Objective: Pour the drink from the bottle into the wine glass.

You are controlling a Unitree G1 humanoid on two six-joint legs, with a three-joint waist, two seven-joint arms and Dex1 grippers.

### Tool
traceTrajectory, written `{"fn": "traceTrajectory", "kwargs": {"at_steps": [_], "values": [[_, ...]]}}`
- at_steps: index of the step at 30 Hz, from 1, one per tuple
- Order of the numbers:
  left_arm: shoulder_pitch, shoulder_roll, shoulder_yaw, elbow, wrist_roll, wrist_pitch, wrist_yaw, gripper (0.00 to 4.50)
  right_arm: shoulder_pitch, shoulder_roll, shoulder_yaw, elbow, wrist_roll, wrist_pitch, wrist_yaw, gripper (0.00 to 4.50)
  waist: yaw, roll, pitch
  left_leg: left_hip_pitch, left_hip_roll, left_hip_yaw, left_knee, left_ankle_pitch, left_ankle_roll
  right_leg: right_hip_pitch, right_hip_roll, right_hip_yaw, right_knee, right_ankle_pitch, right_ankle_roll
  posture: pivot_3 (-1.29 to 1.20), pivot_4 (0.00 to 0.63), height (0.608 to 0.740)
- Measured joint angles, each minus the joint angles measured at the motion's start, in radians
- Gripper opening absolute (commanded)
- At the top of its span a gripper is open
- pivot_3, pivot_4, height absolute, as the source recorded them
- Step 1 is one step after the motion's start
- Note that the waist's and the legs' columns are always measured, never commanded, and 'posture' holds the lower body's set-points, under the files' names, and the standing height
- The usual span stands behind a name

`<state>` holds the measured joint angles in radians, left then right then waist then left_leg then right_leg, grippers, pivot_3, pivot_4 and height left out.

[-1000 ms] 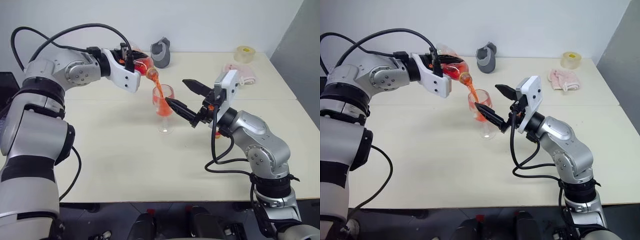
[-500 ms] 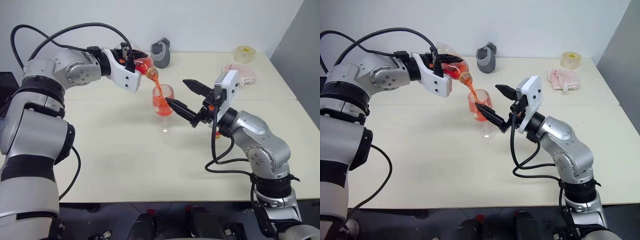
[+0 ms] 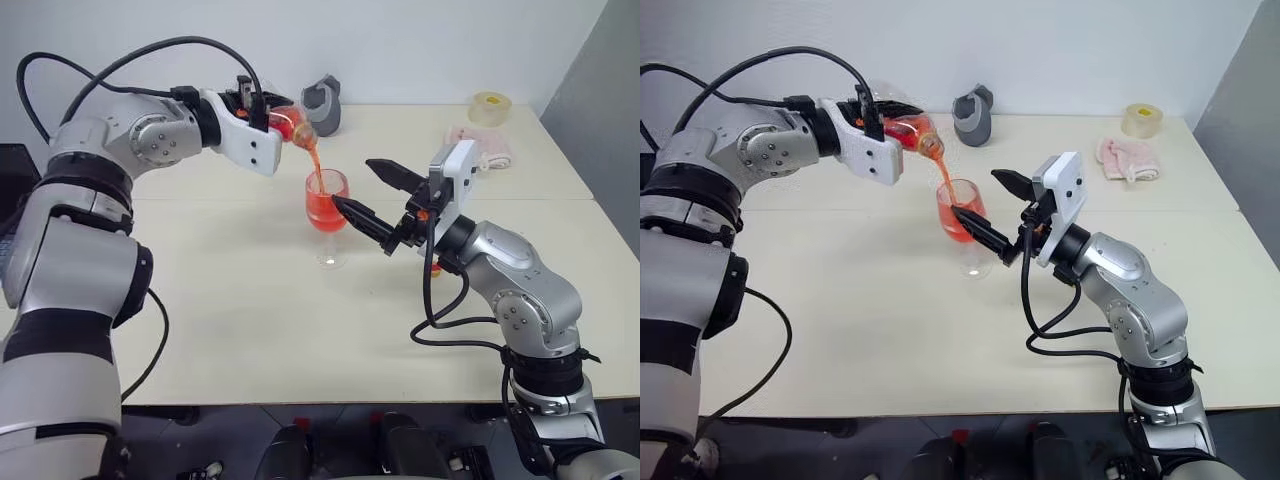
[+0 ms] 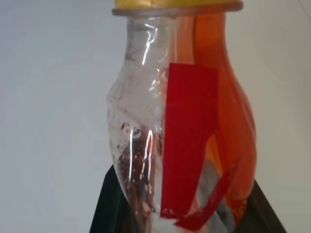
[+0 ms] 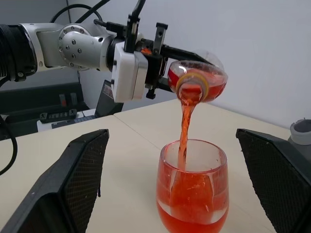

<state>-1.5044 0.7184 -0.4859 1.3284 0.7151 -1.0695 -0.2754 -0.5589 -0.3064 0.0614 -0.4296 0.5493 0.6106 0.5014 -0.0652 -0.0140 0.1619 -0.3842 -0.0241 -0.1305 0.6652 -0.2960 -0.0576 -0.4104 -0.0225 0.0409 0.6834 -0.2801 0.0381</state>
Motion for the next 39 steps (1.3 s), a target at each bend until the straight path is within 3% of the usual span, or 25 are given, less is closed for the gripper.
{"fn": "traceTrajectory", "kwargs": {"at_steps": [7, 14, 20, 25, 30, 34, 39], "values": [[0.079, -0.091, 0.205, 0.003, -0.299, 0.084, -0.342, 0.98, 0.0, -0.002, 0.0, 0.0, 0.001, 0.006, 0.0, 4.48, -0.005, 0.0, 0.0, 0.0, 0.0, 0.0, 0.0, 0.0, 0.0, 0.0, 0.0, 0.0, 0.001, 0.0, 0.0, 0.0, 0.15, 0.74], [0.126, -0.134, 0.421, -0.051, -0.572, 0.315, -0.521, 0.98, 0.001, -0.01, -0.001, -0.002, 0.005, 0.014, 0.004, 4.48, -0.021, 0.0, 0.0, 0.0, 0.001, -0.001, 0.001, 0.0, 0.0, -0.001, 0.0, 0.0, 0.003, 0.0, 0.0, 0.0, 0.15, 0.74], [0.307, -0.146, 0.566, -0.258, -0.728, 0.58, -0.458, 0.98, 0.099, -0.105, 0.01, -0.053, 0.002, 0.001, 0.087, 4.48, -0.023, 0.001, -0.001, 0.002, 0.001, -0.004, 0.001, 0.0, 0.0, -0.001, -0.001, 0.002, 0.006, -0.001, 0.001, 0.0, 0.15, 0.74], [0.604, -0.194, 0.66, -0.557, -0.816, 0.886, -0.278, 0.98, 0.218, -0.16, 0.021, -0.079, -0.014, -0.041, 0.157, 4.48, -0.021, 0.001, -0.001, 0.001, 0.001, -0.004, 0.002, 0.0, 0.0, -0.002, -0.001, 0.002, 0.007, -0.001, 0.001, 0.0, 0.15, 0.74], [0.806, -0.255, 0.777, -0.829, -0.922, 1.116, -0.108, 0.98, 0.315, -0.203, 0.034, -0.114, -0.041, -0.103, 0.21, 4.48, -0.014, 0.0, -0.002, 0.001, 0.002, -0.004, 0.002, 0.0, 0.0, -0.001, -0.002, 0.002, 0.007, -0.001, 0.001, 0.0, 0.15, 0.74], [0.916, -0.294, 0.822, -0.941, -0.985, 1.188, -0.055, 0.98, 0.403, -0.227, 0.053, -0.131, -0.067, -0.174, 0.261, 4.48, -0.001, -0.001, -0.002, 0.002, 0.002, -0.003, 0.003, 0.0, 0.0, 0.0, -0.002, 0.002, 0.006, -0.001, 0.001, 0.0, 0.15, 0.74], [0.98, -0.316, 0.84, -0.939, -1.012, 1.194, -0.054, 0.98, 0.427, -0.222, 0.064, -0.129, -0.09, -0.226, 0.283, 4.48, 0.017, -0.002, -0.003, 0.002, 0.001, -0.003, 0.005, 0.0, 0.0, 0.001, -0.002, 0.001, 0.006, -0.001, 0.001, 0.0, 0.15, 0.74]]}}
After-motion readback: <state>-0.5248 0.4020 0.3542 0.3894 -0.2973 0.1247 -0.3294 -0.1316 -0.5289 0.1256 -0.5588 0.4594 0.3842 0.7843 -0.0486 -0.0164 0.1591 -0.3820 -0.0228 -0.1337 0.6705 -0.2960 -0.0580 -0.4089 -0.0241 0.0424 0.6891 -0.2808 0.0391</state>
